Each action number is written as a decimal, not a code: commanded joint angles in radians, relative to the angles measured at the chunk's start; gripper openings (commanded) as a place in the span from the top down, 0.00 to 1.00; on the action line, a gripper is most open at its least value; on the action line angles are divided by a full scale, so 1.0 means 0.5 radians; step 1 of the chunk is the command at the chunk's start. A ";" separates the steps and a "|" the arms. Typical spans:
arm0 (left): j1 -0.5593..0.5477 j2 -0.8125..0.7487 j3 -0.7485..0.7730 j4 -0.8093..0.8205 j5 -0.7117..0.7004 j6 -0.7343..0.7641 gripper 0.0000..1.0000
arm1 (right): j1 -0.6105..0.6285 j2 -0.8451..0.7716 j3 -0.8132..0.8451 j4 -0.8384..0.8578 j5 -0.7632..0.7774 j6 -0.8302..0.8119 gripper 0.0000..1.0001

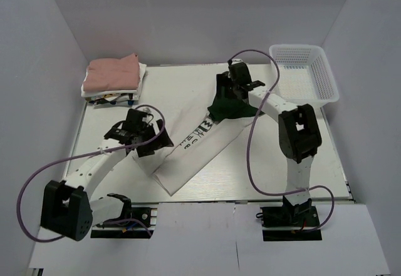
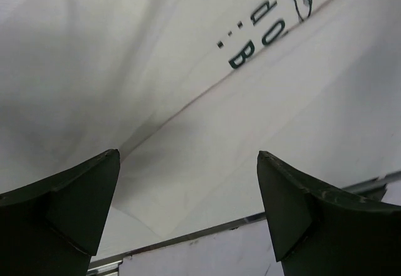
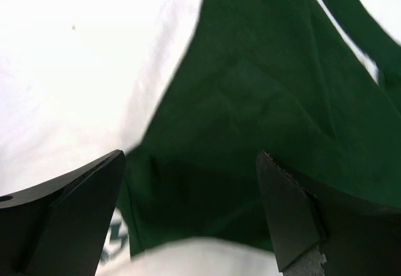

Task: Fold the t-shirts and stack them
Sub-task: Rotate the tshirt 90 degrees

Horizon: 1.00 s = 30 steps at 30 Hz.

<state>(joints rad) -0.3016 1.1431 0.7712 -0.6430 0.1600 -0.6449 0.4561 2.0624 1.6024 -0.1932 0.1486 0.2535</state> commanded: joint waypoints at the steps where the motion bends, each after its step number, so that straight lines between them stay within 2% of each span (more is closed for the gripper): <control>1: -0.127 0.152 0.034 0.133 0.202 0.164 0.00 | -0.038 -0.222 -0.225 -0.255 0.053 0.109 0.10; 5: -0.277 0.401 0.059 0.053 0.042 0.121 0.00 | -0.102 -0.373 -0.609 -0.206 -0.073 0.245 0.10; 8: -0.384 0.625 0.059 0.010 0.060 0.102 0.08 | -0.148 -0.327 -0.625 -0.221 -0.119 0.291 0.10; 11: -0.489 0.702 0.059 -0.045 0.088 0.084 0.09 | -0.179 -0.183 -0.542 -0.292 -0.150 0.306 0.10; 13: -0.559 0.702 0.059 -0.122 0.067 0.014 0.11 | -0.206 -0.015 -0.389 -0.234 -0.153 0.248 0.10; 15: -0.612 0.720 0.059 -0.122 0.140 -0.063 0.11 | -0.231 0.108 0.011 -0.334 -0.193 0.257 0.10; 16: -0.642 0.720 0.038 -0.122 0.219 -0.087 0.11 | -0.243 0.306 0.102 -0.432 -0.238 0.224 0.10; 18: -0.746 0.797 0.038 -0.140 0.241 -0.106 0.09 | -0.243 0.418 0.237 -0.411 -0.398 0.196 0.10; 20: -0.823 0.883 0.056 -0.037 0.354 -0.109 0.08 | -0.265 0.667 0.510 -0.344 -0.762 0.079 0.10; 24: -0.998 1.214 0.371 0.007 0.419 -0.027 0.08 | -0.295 1.129 1.119 -0.393 -1.131 0.088 0.10; 26: -1.078 1.385 0.503 -0.012 0.389 -0.005 0.08 | -0.308 1.164 1.161 -0.228 -1.178 0.192 0.10; 28: -1.121 1.469 0.697 -0.091 0.309 -0.005 0.08 | -0.308 1.186 1.106 0.121 -1.205 0.260 0.10; 30: -1.179 1.549 0.822 -0.140 0.236 -0.005 0.08 | -0.329 1.244 1.133 0.247 -1.214 0.441 0.10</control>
<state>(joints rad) -0.8448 1.8366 1.1419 -0.7078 0.3580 -0.6773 0.3168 2.5874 2.1830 -0.1745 -0.4252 0.3916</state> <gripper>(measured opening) 0.915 0.903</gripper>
